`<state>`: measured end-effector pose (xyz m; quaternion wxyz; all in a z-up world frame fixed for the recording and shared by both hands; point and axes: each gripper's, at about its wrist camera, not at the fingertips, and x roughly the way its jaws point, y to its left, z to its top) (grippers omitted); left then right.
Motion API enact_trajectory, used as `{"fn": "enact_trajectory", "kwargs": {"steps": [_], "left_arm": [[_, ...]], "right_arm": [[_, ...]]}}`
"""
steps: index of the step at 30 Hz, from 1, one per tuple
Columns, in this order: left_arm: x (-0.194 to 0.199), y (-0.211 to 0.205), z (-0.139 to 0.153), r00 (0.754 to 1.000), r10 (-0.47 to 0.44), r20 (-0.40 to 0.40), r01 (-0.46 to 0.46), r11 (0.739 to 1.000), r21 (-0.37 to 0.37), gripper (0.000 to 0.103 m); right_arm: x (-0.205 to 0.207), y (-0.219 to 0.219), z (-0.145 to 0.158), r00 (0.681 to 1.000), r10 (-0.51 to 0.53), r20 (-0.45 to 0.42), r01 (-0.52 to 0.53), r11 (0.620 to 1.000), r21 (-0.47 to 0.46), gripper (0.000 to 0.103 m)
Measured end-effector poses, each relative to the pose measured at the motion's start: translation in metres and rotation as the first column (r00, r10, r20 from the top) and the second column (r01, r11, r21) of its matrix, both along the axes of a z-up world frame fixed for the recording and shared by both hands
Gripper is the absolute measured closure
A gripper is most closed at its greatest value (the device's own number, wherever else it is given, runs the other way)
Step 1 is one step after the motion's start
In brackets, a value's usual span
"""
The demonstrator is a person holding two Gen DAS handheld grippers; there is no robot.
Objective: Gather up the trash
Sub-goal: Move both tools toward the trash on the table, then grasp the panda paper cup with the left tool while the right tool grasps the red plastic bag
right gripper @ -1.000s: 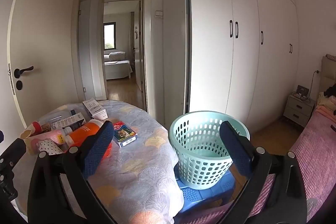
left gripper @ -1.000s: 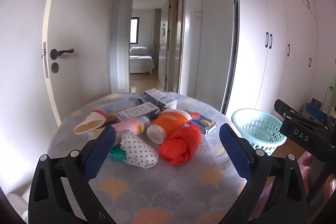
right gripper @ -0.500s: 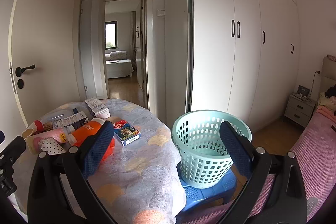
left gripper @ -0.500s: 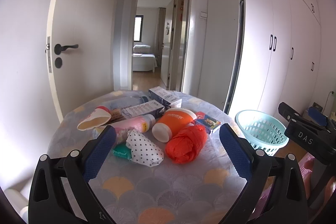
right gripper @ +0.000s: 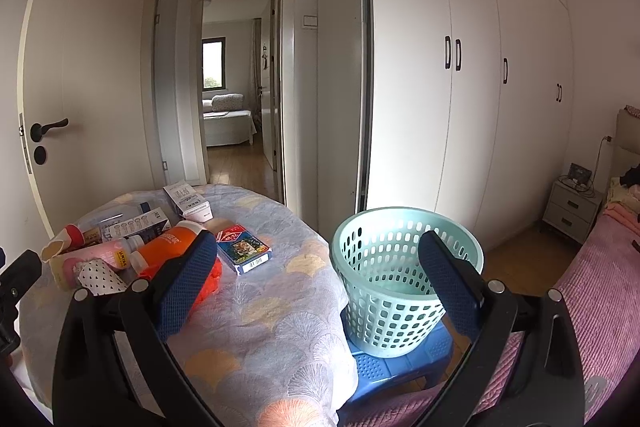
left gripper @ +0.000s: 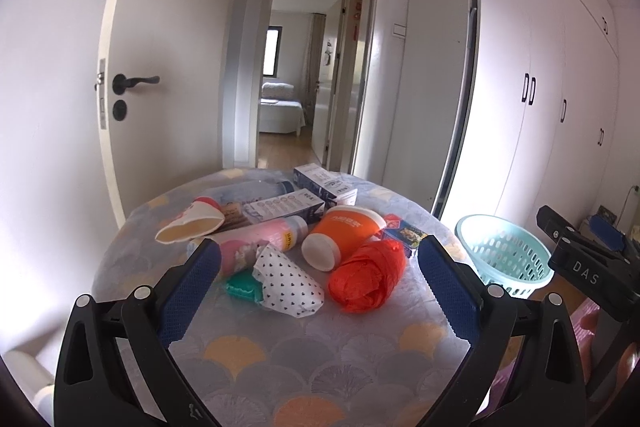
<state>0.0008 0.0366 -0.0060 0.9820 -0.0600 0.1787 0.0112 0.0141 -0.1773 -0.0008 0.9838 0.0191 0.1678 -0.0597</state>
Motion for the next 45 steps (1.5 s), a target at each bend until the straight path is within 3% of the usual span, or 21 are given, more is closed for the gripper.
{"fn": "enact_trajectory", "kwargs": {"steps": [7,11,14,20,25,32,36,40,45], "left_arm": [[-0.001,0.038,0.000,0.998,0.061,0.002,-0.061,0.997,-0.042,0.007],[0.002,0.077,-0.003,0.989,0.149,-0.019,-0.150,0.987,-0.057,0.007],[0.013,0.107,-0.003,0.984,0.171,-0.045,-0.174,0.982,-0.077,0.007],[0.059,0.151,-0.013,0.985,0.097,-0.142,-0.118,0.982,-0.146,0.008],[0.106,0.179,-0.036,0.963,0.041,-0.266,-0.106,0.966,-0.236,0.009],[0.141,0.197,-0.049,0.955,-0.008,-0.298,-0.087,0.948,-0.307,0.009],[0.156,0.205,-0.065,0.944,-0.083,-0.318,-0.055,0.914,-0.402,0.009],[0.167,0.204,-0.077,0.934,-0.104,-0.341,-0.058,0.900,-0.432,0.009],[0.168,0.205,-0.084,0.933,-0.145,-0.330,-0.039,0.870,-0.491,0.028]], "right_arm": [[0.001,0.008,0.000,1.000,0.031,0.005,-0.031,1.000,-0.007,0.010],[0.006,0.020,-0.003,0.997,0.081,-0.013,-0.081,0.997,-0.017,0.034],[0.015,0.033,-0.006,0.991,0.127,-0.039,-0.128,0.992,-0.014,0.043],[0.031,0.060,-0.012,0.979,0.189,-0.074,-0.190,0.982,-0.007,0.043],[0.046,0.082,-0.021,0.971,0.212,-0.111,-0.217,0.976,-0.032,0.043],[0.066,0.096,-0.035,0.956,0.240,-0.171,-0.247,0.969,-0.025,0.043],[0.077,0.103,-0.046,0.945,0.255,-0.205,-0.264,0.964,-0.020,0.043],[0.089,0.105,-0.057,0.929,0.283,-0.239,-0.286,0.958,0.025,0.041],[0.094,0.106,-0.064,0.919,0.295,-0.262,-0.293,0.955,0.049,0.037]]}}
